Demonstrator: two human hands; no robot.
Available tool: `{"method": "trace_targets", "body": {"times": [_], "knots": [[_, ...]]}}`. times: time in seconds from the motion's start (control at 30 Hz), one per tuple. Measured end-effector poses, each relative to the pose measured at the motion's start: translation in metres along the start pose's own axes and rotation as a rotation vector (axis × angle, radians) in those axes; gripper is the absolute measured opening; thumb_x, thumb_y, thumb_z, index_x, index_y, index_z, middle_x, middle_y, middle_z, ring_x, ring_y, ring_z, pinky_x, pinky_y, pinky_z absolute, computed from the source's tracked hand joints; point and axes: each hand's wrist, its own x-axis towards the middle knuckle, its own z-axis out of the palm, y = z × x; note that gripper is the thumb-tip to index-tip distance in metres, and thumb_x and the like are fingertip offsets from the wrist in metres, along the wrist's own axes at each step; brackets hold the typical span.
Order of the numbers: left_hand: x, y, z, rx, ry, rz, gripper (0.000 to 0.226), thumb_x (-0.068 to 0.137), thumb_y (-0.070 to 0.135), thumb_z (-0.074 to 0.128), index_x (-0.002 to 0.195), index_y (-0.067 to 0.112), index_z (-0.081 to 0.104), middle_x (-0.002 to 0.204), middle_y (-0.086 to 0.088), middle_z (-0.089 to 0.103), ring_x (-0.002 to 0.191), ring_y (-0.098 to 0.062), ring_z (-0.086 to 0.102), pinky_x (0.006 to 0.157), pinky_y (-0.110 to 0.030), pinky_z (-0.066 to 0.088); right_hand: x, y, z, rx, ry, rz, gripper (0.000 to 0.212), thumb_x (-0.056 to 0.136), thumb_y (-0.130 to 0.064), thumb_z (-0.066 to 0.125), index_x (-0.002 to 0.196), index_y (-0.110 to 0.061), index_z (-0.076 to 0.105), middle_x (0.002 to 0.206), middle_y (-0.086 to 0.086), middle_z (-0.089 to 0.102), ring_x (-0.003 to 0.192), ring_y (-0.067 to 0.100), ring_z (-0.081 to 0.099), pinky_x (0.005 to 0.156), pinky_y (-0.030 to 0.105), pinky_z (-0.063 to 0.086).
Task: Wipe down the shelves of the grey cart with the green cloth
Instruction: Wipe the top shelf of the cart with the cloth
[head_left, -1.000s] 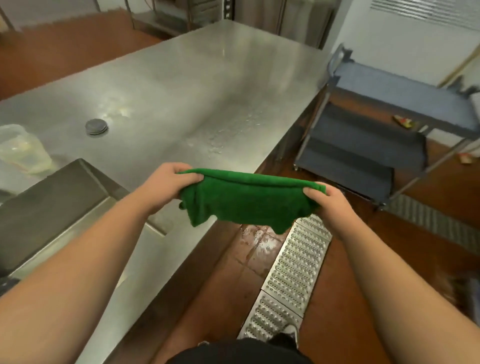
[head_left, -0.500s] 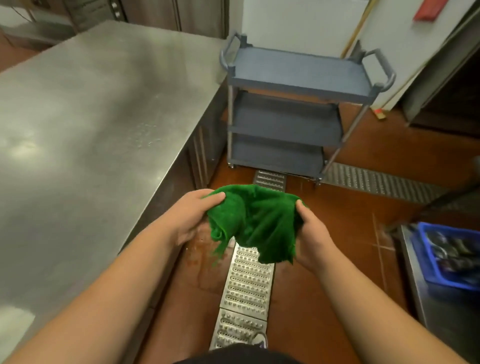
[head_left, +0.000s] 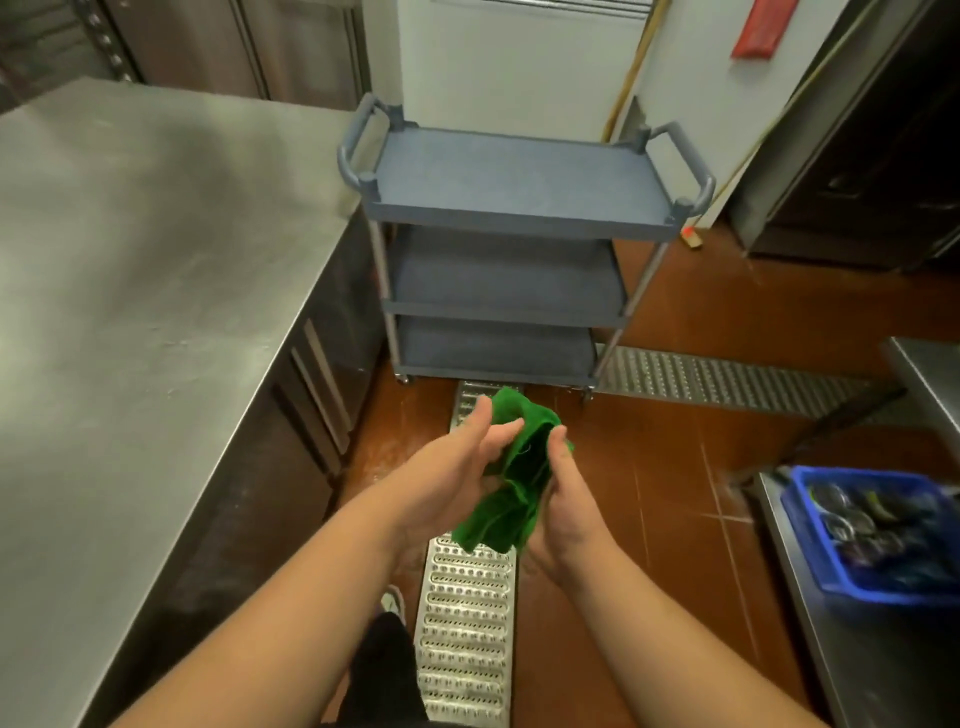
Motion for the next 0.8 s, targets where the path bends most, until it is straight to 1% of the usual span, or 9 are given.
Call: {"method": "trace_targets", "body": {"times": [0.1,0.23,0.3,0.4,0.43,0.5,0.57,0.63,0.8], "knots": [[0.031,0.026,-0.048,-0.126,-0.039,0.026,0.077,0.098,0.061,0.019,0.141,0.004,0.045,0.143,-0.006,0.052,0.135,-0.016,0.045,0.112,-0.039,0.034,0.044,-0.017,0.020,0.035,0.026,-0.020,0.066,0.084,-0.060,0.053,0.132,-0.017,0.060,0.124,0.014,0.068,0.116,0.034,0.064,0.099,0.053,0.049],[0.074,0.064,-0.111,-0.052,-0.009,0.083,0.048,0.101,0.035,0.036,0.134,0.005,0.055,0.142,-0.001,0.053,0.136,-0.014,0.044,0.102,-0.032,0.046,0.104,-0.043,0.069,0.090,0.026,-0.061,0.059,0.087,-0.043,0.062,0.135,-0.010,0.055,0.127,0.020,0.065,0.115,0.037,0.064,0.093,0.054,0.052],[0.091,0.084,-0.134,-0.041,-0.015,0.095,0.038,0.099,0.021,0.047,0.134,0.007,0.055,0.143,-0.002,0.052,0.134,-0.014,0.045,0.105,-0.029,0.044,0.134,-0.054,0.093,0.042,0.033,-0.114,0.056,0.086,-0.030,0.068,0.136,-0.011,0.051,0.127,0.023,0.064,0.114,0.039,0.065,0.092,0.054,0.054],[0.118,0.117,-0.162,-0.046,-0.098,0.079,0.040,0.097,-0.003,0.041,0.136,0.002,0.050,0.141,-0.004,0.055,0.131,-0.014,0.049,0.111,-0.031,0.038,0.176,-0.071,0.121,0.084,0.129,-0.192,0.054,0.084,-0.018,0.070,0.133,-0.009,0.053,0.124,0.024,0.065,0.108,0.037,0.068,0.083,0.048,0.058],[0.127,0.129,-0.169,-0.050,-0.134,0.071,0.042,0.096,-0.004,0.040,0.137,0.000,0.049,0.140,-0.006,0.055,0.131,-0.015,0.049,0.111,-0.032,0.038,0.188,-0.079,0.126,0.140,0.157,-0.186,0.051,0.086,-0.019,0.069,0.133,-0.008,0.055,0.124,0.024,0.065,0.107,0.037,0.068,0.079,0.046,0.059],[0.143,0.148,-0.182,-0.129,-0.139,0.071,0.045,0.092,0.001,0.045,0.137,-0.003,0.047,0.138,-0.014,0.055,0.129,-0.024,0.052,0.107,-0.038,0.043,0.204,-0.095,0.130,0.247,0.185,-0.126,0.042,0.092,-0.023,0.064,0.130,-0.006,0.060,0.124,0.022,0.066,0.107,0.037,0.068,0.079,0.047,0.058],[0.160,0.164,-0.195,-0.255,-0.040,0.052,0.046,0.087,0.006,0.048,0.132,-0.003,0.050,0.130,-0.021,0.060,0.121,-0.032,0.059,0.099,-0.041,0.050,0.217,-0.115,0.126,0.312,0.216,-0.062,0.033,0.098,-0.022,0.052,0.122,-0.004,0.065,0.116,0.020,0.071,0.098,0.035,0.071,0.082,0.048,0.056],[0.177,0.177,-0.208,-0.302,0.046,0.048,0.043,0.085,0.009,0.048,0.127,-0.001,0.053,0.125,-0.022,0.063,0.114,-0.034,0.063,0.093,-0.041,0.054,0.229,-0.136,0.119,0.360,0.200,-0.054,0.034,0.099,-0.020,0.044,0.118,-0.002,0.066,0.113,0.021,0.071,0.094,0.035,0.073,0.085,0.049,0.053],[0.229,0.207,-0.231,-0.267,0.205,0.057,0.030,0.093,0.005,0.039,0.116,0.004,0.058,0.120,-0.018,0.067,0.110,-0.032,0.066,0.088,-0.042,0.055,0.269,-0.184,0.092,0.405,0.206,-0.071,0.036,0.099,-0.022,0.046,0.125,-0.003,0.061,0.118,0.023,0.069,0.099,0.041,0.071,0.084,0.052,0.051]]}}
